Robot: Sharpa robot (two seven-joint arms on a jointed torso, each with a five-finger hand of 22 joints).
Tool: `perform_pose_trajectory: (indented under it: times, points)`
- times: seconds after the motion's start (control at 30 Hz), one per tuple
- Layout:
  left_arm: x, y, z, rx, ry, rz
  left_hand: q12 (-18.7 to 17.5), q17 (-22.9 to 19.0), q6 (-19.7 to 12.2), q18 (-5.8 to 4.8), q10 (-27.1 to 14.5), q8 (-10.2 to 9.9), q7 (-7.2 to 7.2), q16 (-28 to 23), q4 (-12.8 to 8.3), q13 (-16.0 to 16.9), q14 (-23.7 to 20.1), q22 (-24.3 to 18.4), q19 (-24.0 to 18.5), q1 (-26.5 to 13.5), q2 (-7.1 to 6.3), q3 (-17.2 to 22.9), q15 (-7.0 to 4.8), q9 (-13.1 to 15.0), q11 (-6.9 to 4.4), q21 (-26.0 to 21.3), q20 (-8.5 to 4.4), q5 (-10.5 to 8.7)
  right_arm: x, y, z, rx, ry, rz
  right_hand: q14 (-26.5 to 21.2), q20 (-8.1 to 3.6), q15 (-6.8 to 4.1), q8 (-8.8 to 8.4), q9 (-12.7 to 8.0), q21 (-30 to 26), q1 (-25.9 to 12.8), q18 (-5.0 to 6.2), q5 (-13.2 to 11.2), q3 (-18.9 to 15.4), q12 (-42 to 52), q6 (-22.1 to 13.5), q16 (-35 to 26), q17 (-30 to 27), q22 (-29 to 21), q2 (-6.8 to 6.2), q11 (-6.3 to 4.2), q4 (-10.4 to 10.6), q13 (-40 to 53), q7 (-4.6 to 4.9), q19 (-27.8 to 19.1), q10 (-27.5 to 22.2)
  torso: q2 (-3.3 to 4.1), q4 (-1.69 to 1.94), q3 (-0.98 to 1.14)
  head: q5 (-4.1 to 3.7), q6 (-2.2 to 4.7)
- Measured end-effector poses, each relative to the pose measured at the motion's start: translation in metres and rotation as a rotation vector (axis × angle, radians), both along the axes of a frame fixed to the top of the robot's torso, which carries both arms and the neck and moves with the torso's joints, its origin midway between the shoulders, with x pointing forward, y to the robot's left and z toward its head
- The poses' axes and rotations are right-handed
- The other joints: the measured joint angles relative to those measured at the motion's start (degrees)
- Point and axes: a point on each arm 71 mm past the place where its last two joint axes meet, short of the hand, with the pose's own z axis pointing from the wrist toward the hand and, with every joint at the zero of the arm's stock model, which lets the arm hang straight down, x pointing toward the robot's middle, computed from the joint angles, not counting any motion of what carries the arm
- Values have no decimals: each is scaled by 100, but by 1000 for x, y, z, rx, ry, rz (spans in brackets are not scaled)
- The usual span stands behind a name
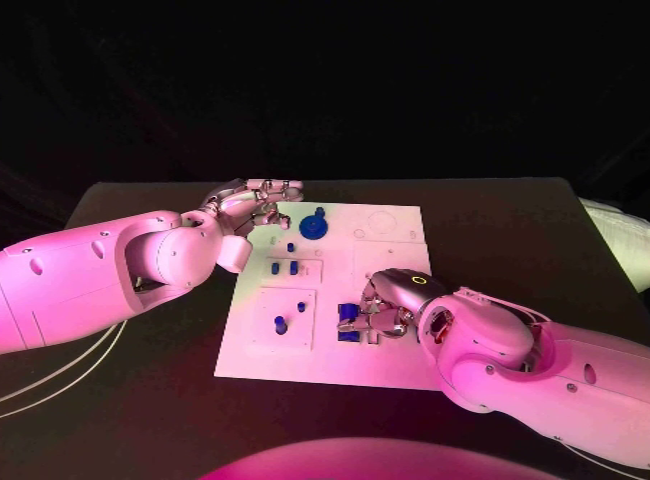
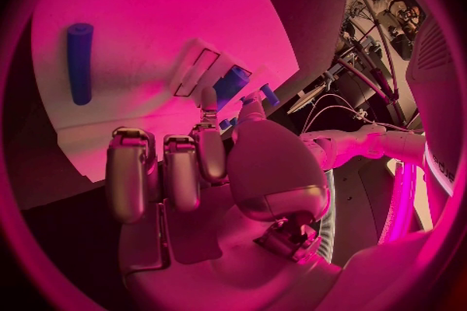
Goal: Assemble the parts on the task board
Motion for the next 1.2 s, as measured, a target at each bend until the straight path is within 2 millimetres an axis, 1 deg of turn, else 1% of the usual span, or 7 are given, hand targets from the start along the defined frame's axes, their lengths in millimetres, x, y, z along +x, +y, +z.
perform_pose_trajectory:
  times: [0.3, 0.57, 0.77, 0.83, 0.87, 0.93, 1.2]
  points:
    - [0, 0, 0, 1, 2, -1, 0, 0, 0, 0, 0, 0, 0, 0, 0, 0, 0, 0, 0, 0, 0, 0, 0, 0, 0, 0, 0, 0, -3, -4, 1, 8, 7, -4, 9, 0, 9, 0, 37, -1, -49, 0, 16, -153, 1, 0, 23, -1, 4, 49, 0, 186, 1, 0, 0, 0, 0, 0, 2, -3, -4]
    - [0, 1, 0, 3, 3, -1, 0, 1, 0, 0, 0, 0, 0, 0, 0, 0, 0, 0, 0, 0, 0, 0, 0, 0, 0, 0, 0, 0, -5, -15, 6, 22, -8, -26, 15, 0, 16, -15, 59, -1, 170, 0, -76, -5, -80, -1, 23, -1, 4, -156, 3, -61, 1, 1, 0, 3, -2, -4, 3, -5, -12]
    - [0, 1, 0, 4, 3, 0, 0, 1, 0, 0, 0, 0, 0, 0, 0, 0, 0, 0, 0, 0, 0, 0, 0, 0, 0, 0, 0, 0, -7, -44, 21, 91, -38, -91, 18, 0, 65, -350, -39, -69, 380, 0, 460, 28, -621, -438, -29, -2, 4, -365, 105, -203, 221, 185, 0, -64, -8, -10, 3, -44, 2]
    - [0, 2, -1, 4, 4, 0, 0, 1, 0, 0, 0, 0, 0, 0, 0, 0, 0, 1, 0, 0, 0, 0, 0, 0, 0, 0, 0, 0, -6, -57, 26, 108, -38, -119, 10, 25, 113, -472, -81, -102, 517, 0, 682, 61, -822, -535, -32, -2, -6, -336, 175, -236, 221, 266, -25, -160, -12, -16, 0, -57, 8]
    - [0, 2, -1, 5, 4, 1, 0, 1, 0, 0, 0, 0, 0, 0, 0, 0, 0, 1, 0, 0, 0, 0, 0, 0, 0, 0, 0, 0, -5, -65, 29, 115, -37, -136, 9, 54, 113, -512, -97, -114, 791, 1, 780, 81, -934, -560, -32, -2, -12, -137, 182, -263, 149, 290, -31, -231, -18, -24, -3, -68, 12]
    - [0, 3, -1, 6, 4, 2, 0, -2, -13, 0, 0, 0, -14, 0, 0, 0, 0, -2, -2, 0, 0, 0, 0, 0, 0, 0, 2, 0, -4, -77, 32, 117, -35, -158, 4, 74, 123, -539, -105, -115, 945, 1, 891, 74, -977, -564, -32, -2, -14, 3, 189, -281, 147, 295, -30, -264, -25, -37, -7, -82, 16]
    - [0, 3, -1, 5, 1, 4, 22, -11, -19, 0, 0, 0, -20, 0, 0, 0, -11, -7, -20, 0, 0, 0, -11, 0, 0, 0, 21, 0, -9, -107, 24, 58, -25, -195, 22, 94, 139, -539, -105, -146, 1002, 1, 1007, 8, -1388, -471, -77, -2, -80, 59, 167, -214, -455, 246, -50, -388, -46, -115, -5, -115, 27]
